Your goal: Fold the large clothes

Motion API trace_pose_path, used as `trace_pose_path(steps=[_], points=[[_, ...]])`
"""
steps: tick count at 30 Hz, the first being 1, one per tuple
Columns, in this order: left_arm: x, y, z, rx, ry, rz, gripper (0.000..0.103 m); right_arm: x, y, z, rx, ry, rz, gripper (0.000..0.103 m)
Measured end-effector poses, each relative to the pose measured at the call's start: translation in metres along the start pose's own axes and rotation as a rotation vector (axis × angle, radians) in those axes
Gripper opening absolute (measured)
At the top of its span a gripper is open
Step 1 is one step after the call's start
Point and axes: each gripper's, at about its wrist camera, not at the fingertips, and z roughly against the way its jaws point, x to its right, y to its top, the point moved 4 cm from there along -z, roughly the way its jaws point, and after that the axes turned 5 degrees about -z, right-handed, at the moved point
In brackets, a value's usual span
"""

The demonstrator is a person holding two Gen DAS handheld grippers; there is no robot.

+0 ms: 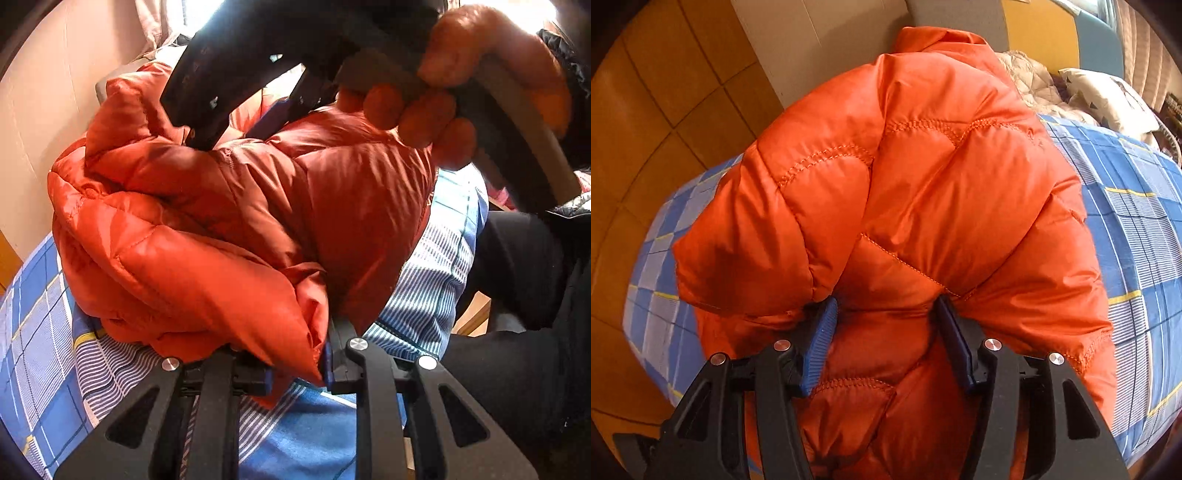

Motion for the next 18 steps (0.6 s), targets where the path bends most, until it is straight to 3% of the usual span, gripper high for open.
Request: trace_pose_path(steps=[7,10,12,15,16,18], points=[[0.006,-0.001,-0.001,-0.015,0.016,0.016,0.018,0.008,-0.002,0.016,0.026,0.042,-0.036,0.056],[0.007,-0.001,-0.002,-0.017,0.024,0.028,0.018,0.016,-0.011,0.031,0.05,0.059,-0.126,0.057],[0.007,0.0,-0.003,-0.023,0.034,0.045,0.018,0.022,-0.022,0.043,0.095,0.04,-0.186,0.057],[0.008,-0.001,-0.005,-0.027,0.046,0.089,0.018,0.014,-0.047,0.046,0.163,-0.031,-0.144,0.058],[0.008,-0.003,-0.006,-0.028,0.048,0.1,0.018,0.008,-0.05,0.037,0.162,-0.056,-0.079,0.058],[0.007,-0.004,-0.004,-0.021,0.053,0.129,0.019,0.01,-0.048,0.035,0.136,-0.036,-0.106,0.058]])
